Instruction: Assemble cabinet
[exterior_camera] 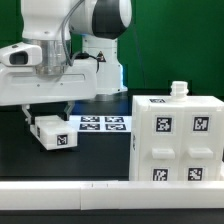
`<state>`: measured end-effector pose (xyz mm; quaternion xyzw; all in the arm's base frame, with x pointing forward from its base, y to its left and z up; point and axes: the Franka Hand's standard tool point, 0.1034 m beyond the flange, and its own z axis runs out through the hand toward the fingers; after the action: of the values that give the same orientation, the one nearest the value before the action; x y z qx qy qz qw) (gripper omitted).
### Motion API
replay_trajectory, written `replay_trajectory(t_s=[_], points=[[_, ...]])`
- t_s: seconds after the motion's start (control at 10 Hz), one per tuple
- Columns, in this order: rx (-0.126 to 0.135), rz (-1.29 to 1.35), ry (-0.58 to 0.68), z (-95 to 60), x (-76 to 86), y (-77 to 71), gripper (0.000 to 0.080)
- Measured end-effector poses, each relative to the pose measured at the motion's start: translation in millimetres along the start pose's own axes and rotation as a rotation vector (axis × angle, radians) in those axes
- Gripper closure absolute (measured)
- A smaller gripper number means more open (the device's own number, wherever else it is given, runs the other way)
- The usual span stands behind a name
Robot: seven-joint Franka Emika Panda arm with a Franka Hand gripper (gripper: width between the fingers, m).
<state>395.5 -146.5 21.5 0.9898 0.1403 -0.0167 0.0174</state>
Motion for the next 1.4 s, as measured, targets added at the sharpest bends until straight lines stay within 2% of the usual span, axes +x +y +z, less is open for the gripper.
replay_trajectory(t_s=[0.1, 0.2, 0.3, 0.4, 0.5, 0.6, 0.7, 0.8, 0.9, 1.1, 1.2, 1.3, 1.4], points=[[0.018, 0.081, -0.003, 1.2, -8.2, 7.9, 0.0246], [0.072, 0.123, -0.031, 0.8, -10.3, 10.5, 0.0246], [0.08, 0.128, -0.031, -0.6, -7.2, 14.5, 0.0246], [0.076, 0.124, -0.031, 0.5, -8.1, 12.9, 0.0246], [0.077, 0.125, -0.032, 0.8, -8.6, 12.7, 0.005], [0.077, 0.125, -0.032, 0.8, -8.7, 12.8, 0.005], [0.077, 0.125, -0.032, 0.9, -8.8, 12.8, 0.001], [0.086, 0.126, -0.041, 0.1, -7.7, 12.3, 0.0003], [0.091, 0.113, -0.052, -4.7, 0.3, 14.3, 0.0003], [0.071, 0.013, -0.092, -24.8, 28.0, 17.2, 0.0003], [0.07, 0.052, -0.099, -29.8, 38.9, 11.0, 0.0003], [0.104, 0.072, -0.177, -29.7, 38.0, -6.8, 0.0003], [0.126, 0.051, -0.241, -27.7, 39.6, -7.2, 0.0003]])
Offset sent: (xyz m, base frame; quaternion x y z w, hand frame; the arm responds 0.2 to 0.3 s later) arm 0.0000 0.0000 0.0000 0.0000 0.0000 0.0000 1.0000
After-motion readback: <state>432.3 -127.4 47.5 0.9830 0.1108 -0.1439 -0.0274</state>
